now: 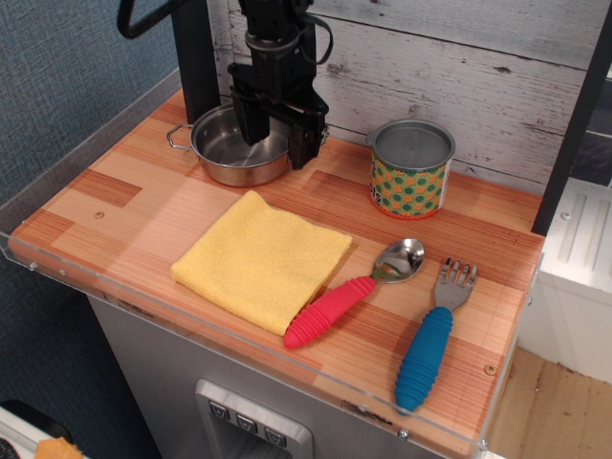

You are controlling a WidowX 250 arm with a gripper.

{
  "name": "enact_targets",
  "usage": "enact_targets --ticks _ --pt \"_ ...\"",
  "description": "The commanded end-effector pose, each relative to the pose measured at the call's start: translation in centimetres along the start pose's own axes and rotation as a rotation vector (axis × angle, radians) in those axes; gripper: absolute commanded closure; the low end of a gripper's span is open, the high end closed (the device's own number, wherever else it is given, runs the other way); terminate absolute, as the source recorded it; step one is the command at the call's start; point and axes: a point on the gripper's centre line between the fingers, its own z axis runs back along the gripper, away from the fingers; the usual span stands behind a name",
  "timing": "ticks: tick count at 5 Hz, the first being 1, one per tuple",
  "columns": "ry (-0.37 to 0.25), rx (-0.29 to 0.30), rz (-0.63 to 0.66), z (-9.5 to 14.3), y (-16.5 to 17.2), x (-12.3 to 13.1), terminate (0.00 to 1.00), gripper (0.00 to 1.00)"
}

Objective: PICK UP THE VESSEL AND PUT ANOTHER SIDE OF THE TABLE

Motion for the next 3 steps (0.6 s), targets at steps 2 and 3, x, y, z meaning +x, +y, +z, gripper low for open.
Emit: enact_targets --ticks 2,3 --pt "0.026 0.051 -0.016 -0.2 0.4 0.7 0.00 0.00" --pt "0.026 0.052 -0.015 -0.5 0.5 0.6 0.00 1.00"
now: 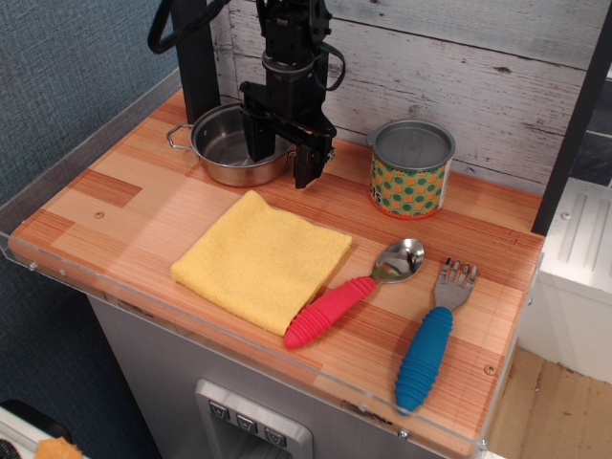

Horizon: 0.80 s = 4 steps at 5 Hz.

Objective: PICK UP THE VESSEL AND PUT ANOTHER SIDE OF THE TABLE

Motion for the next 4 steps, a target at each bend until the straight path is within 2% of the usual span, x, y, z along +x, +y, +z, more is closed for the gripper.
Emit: enact_targets --ticks 1,3,4 --pt "-0.059 0.014 0.016 1.9 1.0 0.2 0.00 1.00" --pt "-0.012 0.061 -0.003 2.7 1.3 -0.1 0.00 1.00" --pt "0.017 0.089 0.028 3.5 1.5 -0.4 0.00 1.00"
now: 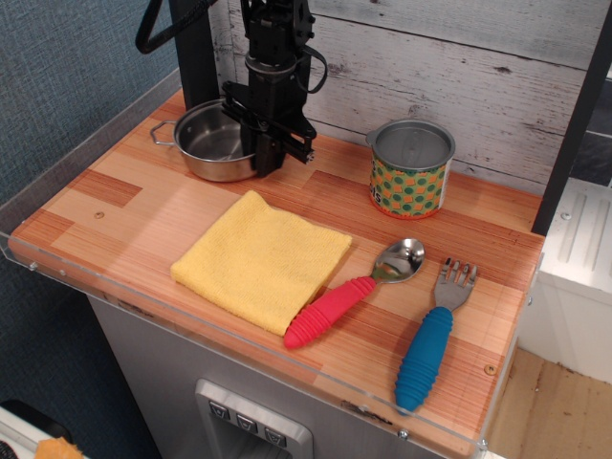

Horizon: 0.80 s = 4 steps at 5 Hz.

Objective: PICK UP THE VESSEL AND PUT ANOTHER SIDE OF THE TABLE

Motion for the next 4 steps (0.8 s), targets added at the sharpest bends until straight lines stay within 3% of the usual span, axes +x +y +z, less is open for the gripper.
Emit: enact_targets --ticks 1,4 --pt "-0.024 0.066 0.053 4.3 0.5 0.1 0.00 1.00" --pt "-0.035 0.065 0.148 7.0 -0.6 -1.5 0.00 1.00"
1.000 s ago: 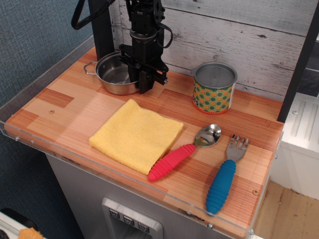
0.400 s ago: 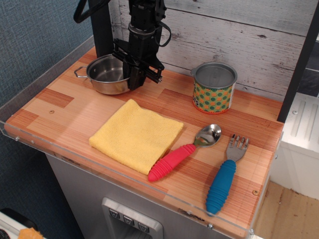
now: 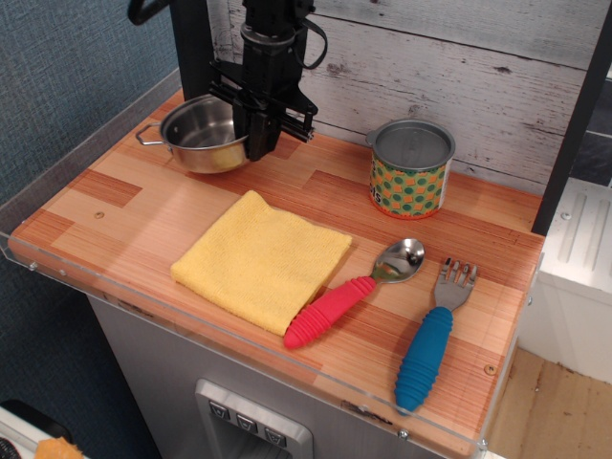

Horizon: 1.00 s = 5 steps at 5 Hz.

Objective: PICK UP THE VESSEL AND PUT ANOTHER SIDE OF THE TABLE

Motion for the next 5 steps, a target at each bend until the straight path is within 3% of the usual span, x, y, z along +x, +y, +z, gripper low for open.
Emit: enact_targets --ticks 1,5 --pt "-0.065 0.040 0.042 4.3 -1.4 -1.7 0.00 1.00" --pt "-0.024 0.015 0.017 3.9 -7.2 -6.0 0.00 1.00"
